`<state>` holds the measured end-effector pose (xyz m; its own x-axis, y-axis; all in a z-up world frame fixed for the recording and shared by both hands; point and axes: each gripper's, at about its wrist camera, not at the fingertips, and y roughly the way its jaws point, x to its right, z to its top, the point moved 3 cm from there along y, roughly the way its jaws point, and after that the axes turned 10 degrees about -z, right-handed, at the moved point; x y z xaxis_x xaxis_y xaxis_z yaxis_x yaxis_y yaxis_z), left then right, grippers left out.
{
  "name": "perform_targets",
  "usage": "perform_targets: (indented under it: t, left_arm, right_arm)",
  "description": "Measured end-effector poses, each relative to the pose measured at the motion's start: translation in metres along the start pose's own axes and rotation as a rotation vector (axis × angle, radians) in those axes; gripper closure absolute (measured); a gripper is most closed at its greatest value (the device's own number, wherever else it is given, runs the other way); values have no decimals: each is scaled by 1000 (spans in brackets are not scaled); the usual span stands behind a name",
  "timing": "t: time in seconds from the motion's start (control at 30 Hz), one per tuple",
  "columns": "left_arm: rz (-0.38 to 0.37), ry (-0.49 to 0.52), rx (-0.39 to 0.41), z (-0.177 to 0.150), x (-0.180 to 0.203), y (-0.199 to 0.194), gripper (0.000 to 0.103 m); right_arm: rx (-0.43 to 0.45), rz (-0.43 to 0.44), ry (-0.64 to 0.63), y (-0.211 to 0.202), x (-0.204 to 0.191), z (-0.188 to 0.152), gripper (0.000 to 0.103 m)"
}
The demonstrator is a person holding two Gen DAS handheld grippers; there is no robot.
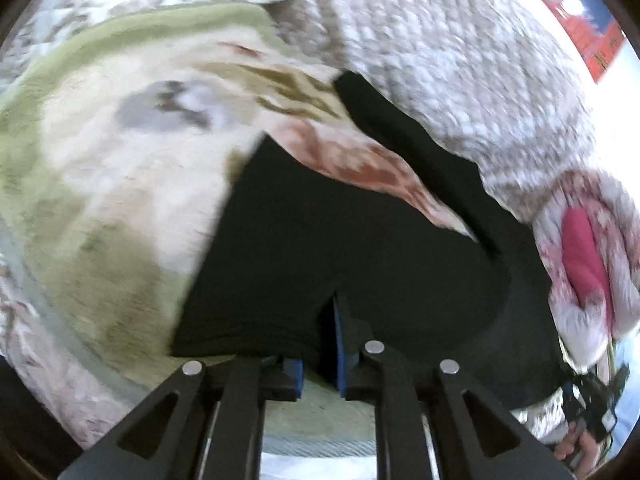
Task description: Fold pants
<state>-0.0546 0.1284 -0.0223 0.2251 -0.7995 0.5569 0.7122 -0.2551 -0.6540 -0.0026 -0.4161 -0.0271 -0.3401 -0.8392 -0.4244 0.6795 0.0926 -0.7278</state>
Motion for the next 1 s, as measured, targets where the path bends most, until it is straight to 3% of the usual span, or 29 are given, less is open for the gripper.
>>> perform_targets:
  t: [0.1, 0.2, 0.37, 0.47, 0.6, 0.7, 0.77, 0.83, 0.9, 0.97, 1.0]
  left_arm:
    - [37, 6, 21, 6, -4, 1, 91]
    - [65, 22, 31, 7, -3, 1, 97]
    - [131, 145, 129, 12, 18, -25, 98]
    - [188, 143, 78, 11, 8, -15, 98]
    - [191, 122, 56, 6, -1, -16, 98]
    - [208, 121, 44, 6, -2, -18, 98]
    - [271, 130, 76, 6, -3, -29, 94]
    - [335, 131, 135, 10, -6, -46, 94]
    - [371, 129, 179, 15, -8, -57, 94]
    - [348, 153, 195, 22, -2, -59, 94]
    - [312, 168, 183, 24, 4, -55, 94]
  right_arm:
    - [12, -7, 12, 7, 3, 6, 82]
    - [44, -14, 19, -1, 4, 11, 101]
    - [85, -79, -14, -17, 7, 12, 102]
    - [50, -102, 14, -10, 14, 11, 102]
    - [21, -137, -17, -9, 10, 10, 102]
    - [14, -180, 14, -14, 16, 12, 101]
    - [52, -193, -3, -28, 13, 13, 95]
    - [148, -270, -41, -48, 8, 16, 84]
    - [239, -306, -73, -68, 4, 19, 84]
    - [271, -302, -120, -72, -4, 22, 79]
    - [263, -257, -182, -66, -16, 22, 77]
